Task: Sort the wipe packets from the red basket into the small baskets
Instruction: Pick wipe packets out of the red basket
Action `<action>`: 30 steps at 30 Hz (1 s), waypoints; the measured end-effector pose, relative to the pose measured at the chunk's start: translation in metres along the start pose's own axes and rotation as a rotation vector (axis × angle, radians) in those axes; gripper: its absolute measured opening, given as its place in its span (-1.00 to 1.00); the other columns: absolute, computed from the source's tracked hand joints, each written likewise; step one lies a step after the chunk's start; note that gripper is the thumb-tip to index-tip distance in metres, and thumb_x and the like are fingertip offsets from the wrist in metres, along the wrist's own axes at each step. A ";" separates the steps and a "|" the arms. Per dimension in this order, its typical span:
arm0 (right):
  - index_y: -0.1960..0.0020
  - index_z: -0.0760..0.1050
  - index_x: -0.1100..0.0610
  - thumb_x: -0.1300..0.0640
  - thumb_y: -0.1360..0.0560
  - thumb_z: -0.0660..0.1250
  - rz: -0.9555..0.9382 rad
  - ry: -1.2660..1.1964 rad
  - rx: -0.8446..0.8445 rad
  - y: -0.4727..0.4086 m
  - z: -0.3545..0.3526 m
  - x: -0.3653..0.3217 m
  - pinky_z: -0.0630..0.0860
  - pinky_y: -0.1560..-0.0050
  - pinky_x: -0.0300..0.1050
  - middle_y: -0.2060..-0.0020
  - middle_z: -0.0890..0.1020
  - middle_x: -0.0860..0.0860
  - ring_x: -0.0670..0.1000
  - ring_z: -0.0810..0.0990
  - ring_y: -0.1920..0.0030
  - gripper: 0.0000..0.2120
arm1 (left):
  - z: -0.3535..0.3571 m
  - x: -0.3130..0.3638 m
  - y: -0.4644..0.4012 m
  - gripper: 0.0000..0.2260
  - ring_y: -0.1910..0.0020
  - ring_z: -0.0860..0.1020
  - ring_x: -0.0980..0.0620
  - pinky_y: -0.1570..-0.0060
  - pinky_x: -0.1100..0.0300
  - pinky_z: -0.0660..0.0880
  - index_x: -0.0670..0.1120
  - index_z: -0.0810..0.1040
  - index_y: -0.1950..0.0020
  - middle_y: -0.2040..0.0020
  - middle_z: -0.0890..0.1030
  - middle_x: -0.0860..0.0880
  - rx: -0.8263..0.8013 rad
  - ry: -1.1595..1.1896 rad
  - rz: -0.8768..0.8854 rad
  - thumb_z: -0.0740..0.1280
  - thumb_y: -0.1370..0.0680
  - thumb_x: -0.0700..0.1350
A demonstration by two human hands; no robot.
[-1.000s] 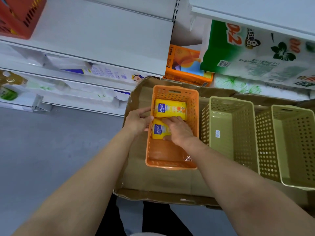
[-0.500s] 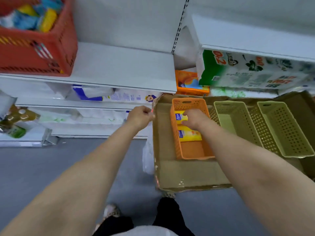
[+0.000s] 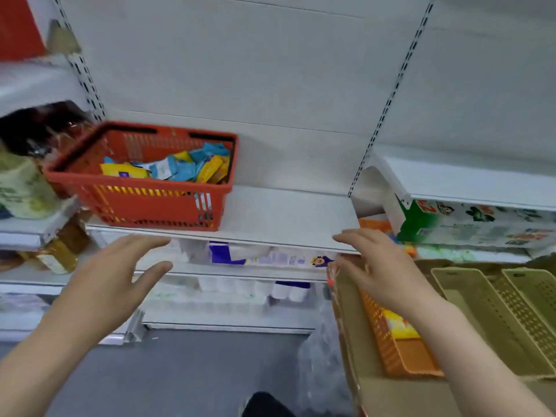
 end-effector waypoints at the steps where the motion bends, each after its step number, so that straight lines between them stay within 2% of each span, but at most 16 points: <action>1: -0.36 0.49 -0.02 -0.01 -0.54 0.36 -0.012 -0.011 0.011 -0.002 0.005 -0.009 0.30 -0.24 -0.25 -0.31 0.51 -0.10 -0.06 0.40 -0.35 -0.61 | -0.004 -0.012 0.003 -0.71 0.09 0.64 -0.07 0.08 0.05 0.45 0.16 0.53 -0.19 -0.07 0.57 0.08 0.033 0.014 -0.012 0.32 -0.47 0.08; 3: -0.36 0.49 -0.04 0.00 -0.53 0.37 -0.029 -0.041 0.037 -0.016 0.019 -0.025 0.33 -0.26 -0.23 -0.32 0.51 -0.10 -0.07 0.41 -0.34 -0.60 | -0.003 -0.034 0.000 -0.69 0.09 0.62 -0.04 0.07 0.02 0.48 0.16 0.52 -0.21 -0.10 0.55 0.08 0.079 0.022 -0.028 0.30 -0.46 0.07; 6: -0.35 0.49 -0.03 0.00 -0.52 0.40 -0.073 -0.110 0.069 -0.058 0.042 -0.056 0.45 -0.26 -0.10 -0.32 0.51 -0.07 -0.04 0.43 -0.33 -0.59 | 0.005 -0.064 -0.025 -0.63 -0.13 0.56 -0.09 -0.13 -0.10 0.48 0.00 0.58 -0.25 -0.22 0.58 -0.04 0.128 -0.012 -0.049 0.32 -0.46 0.04; 11: -0.38 0.47 -0.04 -0.03 -0.52 0.37 -0.170 -0.150 0.086 -0.161 0.076 -0.108 0.40 -0.22 -0.15 -0.35 0.49 -0.07 -0.02 0.43 -0.34 -0.57 | 0.006 -0.102 -0.118 -0.63 -0.29 0.45 -0.08 -0.24 -0.06 0.43 -0.03 0.57 -0.29 -0.29 0.54 -0.05 0.184 -0.099 -0.003 0.44 -0.49 -0.04; 13: -0.37 0.48 -0.04 -0.03 -0.51 0.37 -0.185 -0.161 0.072 -0.206 0.082 -0.122 0.43 -0.19 -0.13 -0.34 0.50 -0.05 0.00 0.44 -0.33 -0.56 | 0.001 -0.122 -0.158 -0.62 -0.29 0.45 -0.10 -0.24 -0.06 0.45 -0.05 0.57 -0.28 -0.29 0.53 -0.07 0.165 -0.127 0.017 0.48 -0.47 -0.06; 17: -0.36 0.51 0.00 0.03 -0.47 0.44 -0.200 -0.172 0.047 -0.288 0.088 -0.140 0.38 -0.20 -0.15 -0.31 0.53 -0.02 0.06 0.49 -0.29 -0.54 | -0.008 -0.160 -0.226 -0.62 -0.24 0.49 -0.16 -0.23 -0.05 0.47 -0.06 0.58 -0.26 -0.27 0.54 -0.11 0.119 -0.145 -0.002 0.41 -0.46 -0.01; 21: -0.34 0.52 0.02 0.04 -0.49 0.45 -0.226 -0.153 0.039 -0.349 0.098 -0.157 0.37 -0.25 -0.13 -0.31 0.53 0.00 0.06 0.47 -0.30 -0.57 | 0.000 -0.196 -0.271 -0.61 -0.21 0.53 -0.20 -0.20 -0.08 0.48 -0.09 0.61 -0.21 -0.24 0.57 -0.13 0.115 -0.089 -0.024 0.52 -0.40 -0.09; 25: -0.34 0.51 0.01 -0.07 -0.52 0.34 -0.194 -0.137 -0.042 -0.390 0.126 -0.175 0.45 -0.24 -0.04 -0.28 0.55 -0.01 0.06 0.49 -0.30 -0.58 | 0.011 -0.228 -0.307 -0.62 -0.24 0.52 -0.14 -0.25 0.03 0.42 -0.07 0.60 -0.23 -0.24 0.57 -0.10 0.072 -0.066 -0.016 0.44 -0.44 0.00; 28: -0.39 0.46 0.00 -0.09 -0.52 0.37 -0.119 -0.077 -0.217 -0.416 0.165 -0.193 0.40 -0.27 -0.08 -0.28 0.54 -0.03 0.04 0.47 -0.31 -0.53 | 0.028 -0.250 -0.339 -0.55 -0.33 0.44 -0.08 -0.32 0.12 0.29 -0.02 0.55 -0.31 -0.30 0.53 -0.04 -0.058 -0.037 0.001 0.48 -0.45 0.03; 30: -0.43 0.39 0.00 -0.17 -0.52 0.33 0.003 -0.022 -0.349 -0.431 0.197 -0.200 0.39 -0.28 -0.08 -0.31 0.52 0.00 0.05 0.47 -0.32 -0.47 | 0.040 -0.259 -0.359 -0.50 -0.39 0.36 -0.02 -0.36 0.13 0.25 0.03 0.48 -0.38 -0.36 0.48 0.02 -0.168 -0.003 0.018 0.45 -0.47 0.10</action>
Point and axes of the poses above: each hand's wrist, its own y-axis away from the middle knuckle, its own z-axis out of the palm, x = y × z, the point moved 9 cm from there along -y, towards the middle knuckle
